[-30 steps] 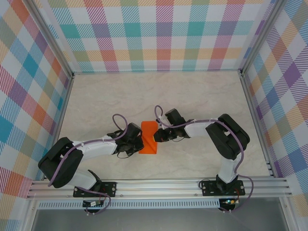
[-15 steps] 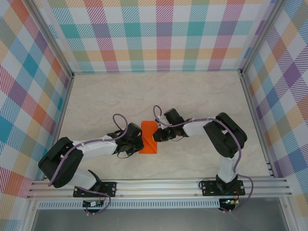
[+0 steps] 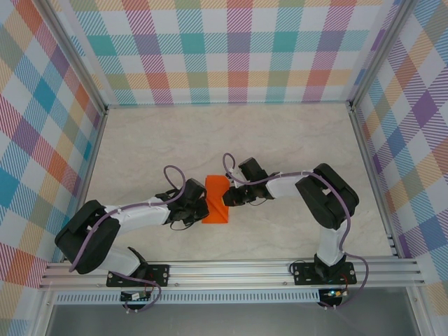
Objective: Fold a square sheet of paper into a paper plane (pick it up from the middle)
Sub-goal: Fold the triangle a second time at the center of the table.
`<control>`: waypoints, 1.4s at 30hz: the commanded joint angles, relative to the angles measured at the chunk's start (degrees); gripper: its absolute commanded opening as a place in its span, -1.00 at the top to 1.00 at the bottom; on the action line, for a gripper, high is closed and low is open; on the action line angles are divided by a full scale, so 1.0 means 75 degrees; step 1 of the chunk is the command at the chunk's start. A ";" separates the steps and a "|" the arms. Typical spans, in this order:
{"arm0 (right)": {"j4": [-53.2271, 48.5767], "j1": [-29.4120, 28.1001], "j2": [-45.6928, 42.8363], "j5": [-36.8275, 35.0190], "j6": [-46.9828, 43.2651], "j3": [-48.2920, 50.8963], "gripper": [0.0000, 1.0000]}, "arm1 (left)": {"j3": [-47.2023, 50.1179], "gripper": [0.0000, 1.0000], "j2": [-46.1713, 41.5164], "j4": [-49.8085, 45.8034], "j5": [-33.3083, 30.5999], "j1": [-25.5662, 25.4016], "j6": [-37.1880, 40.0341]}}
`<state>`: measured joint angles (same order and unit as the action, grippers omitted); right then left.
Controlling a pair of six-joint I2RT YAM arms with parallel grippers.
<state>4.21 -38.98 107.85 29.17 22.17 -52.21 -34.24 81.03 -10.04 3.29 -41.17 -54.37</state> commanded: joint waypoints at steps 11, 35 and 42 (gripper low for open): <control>-0.0205 0.0041 0.0239 -0.0163 -0.0168 -0.0035 0.87 | -0.0778 0.77 -0.1085 -0.0475 -0.0279 0.0153 0.0227; -0.0212 0.0038 0.0316 -0.0209 -0.0223 0.0008 0.86 | -0.1225 0.83 0.1184 0.1255 0.0673 0.0473 -0.0213; -0.0216 0.0029 0.0315 -0.0236 -0.0217 0.0000 0.86 | -0.0928 0.83 0.1020 0.1334 0.0619 0.0473 -0.0205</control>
<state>4.19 -38.98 107.96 29.21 21.87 -52.25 -42.33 89.52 -0.80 7.70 -38.33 -55.75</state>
